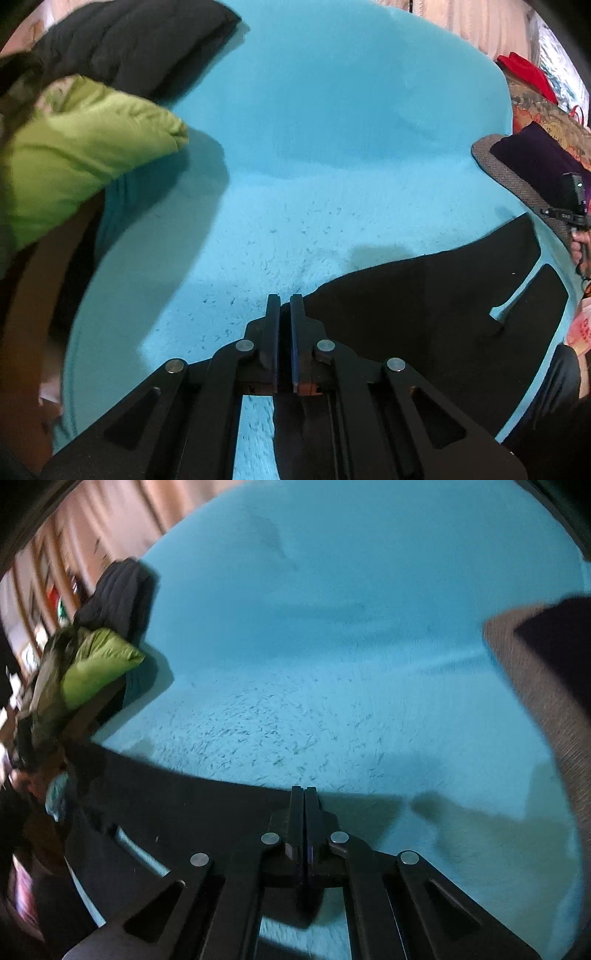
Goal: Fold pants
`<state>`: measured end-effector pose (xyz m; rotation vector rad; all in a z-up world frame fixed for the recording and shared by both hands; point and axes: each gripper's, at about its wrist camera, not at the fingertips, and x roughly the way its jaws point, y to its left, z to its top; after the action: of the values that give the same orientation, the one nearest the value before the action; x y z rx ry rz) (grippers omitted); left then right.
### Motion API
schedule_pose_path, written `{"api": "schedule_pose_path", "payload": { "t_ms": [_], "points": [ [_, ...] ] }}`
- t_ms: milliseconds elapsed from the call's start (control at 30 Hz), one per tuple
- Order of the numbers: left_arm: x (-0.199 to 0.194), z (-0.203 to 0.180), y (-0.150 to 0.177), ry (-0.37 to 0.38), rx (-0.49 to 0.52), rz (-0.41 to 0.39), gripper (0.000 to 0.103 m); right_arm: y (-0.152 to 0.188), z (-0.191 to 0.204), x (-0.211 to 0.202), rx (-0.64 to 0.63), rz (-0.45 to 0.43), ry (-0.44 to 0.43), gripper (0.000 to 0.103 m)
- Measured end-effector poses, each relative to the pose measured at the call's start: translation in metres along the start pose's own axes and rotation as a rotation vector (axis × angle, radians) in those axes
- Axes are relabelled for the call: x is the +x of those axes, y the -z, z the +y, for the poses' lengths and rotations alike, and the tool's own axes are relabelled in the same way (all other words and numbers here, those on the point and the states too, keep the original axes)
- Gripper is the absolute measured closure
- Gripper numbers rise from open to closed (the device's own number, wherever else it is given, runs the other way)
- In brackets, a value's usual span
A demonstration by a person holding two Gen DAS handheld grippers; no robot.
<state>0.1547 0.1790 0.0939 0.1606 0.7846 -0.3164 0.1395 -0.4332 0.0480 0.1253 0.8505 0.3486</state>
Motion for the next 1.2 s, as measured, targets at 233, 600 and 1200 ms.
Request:
{"api": "schedule_pose_path", "payload": {
  "t_ms": [233, 600, 1200],
  "points": [
    [-0.048, -0.026, 0.026, -0.007, -0.003, -0.096, 0.100, 0.036, 0.032, -0.057, -0.134, -0.027, 0.017, 0.103],
    [-0.058, -0.039, 0.036, -0.023, -0.077, -0.127, 0.100, 0.010, -0.006, -0.008, 0.240, 0.071, -0.072, 0.071],
    [-0.044, -0.035, 0.038, -0.023, -0.133, -0.119, 0.100, 0.000, -0.024, 0.061, 0.187, 0.176, -0.040, 0.102]
  ]
}}
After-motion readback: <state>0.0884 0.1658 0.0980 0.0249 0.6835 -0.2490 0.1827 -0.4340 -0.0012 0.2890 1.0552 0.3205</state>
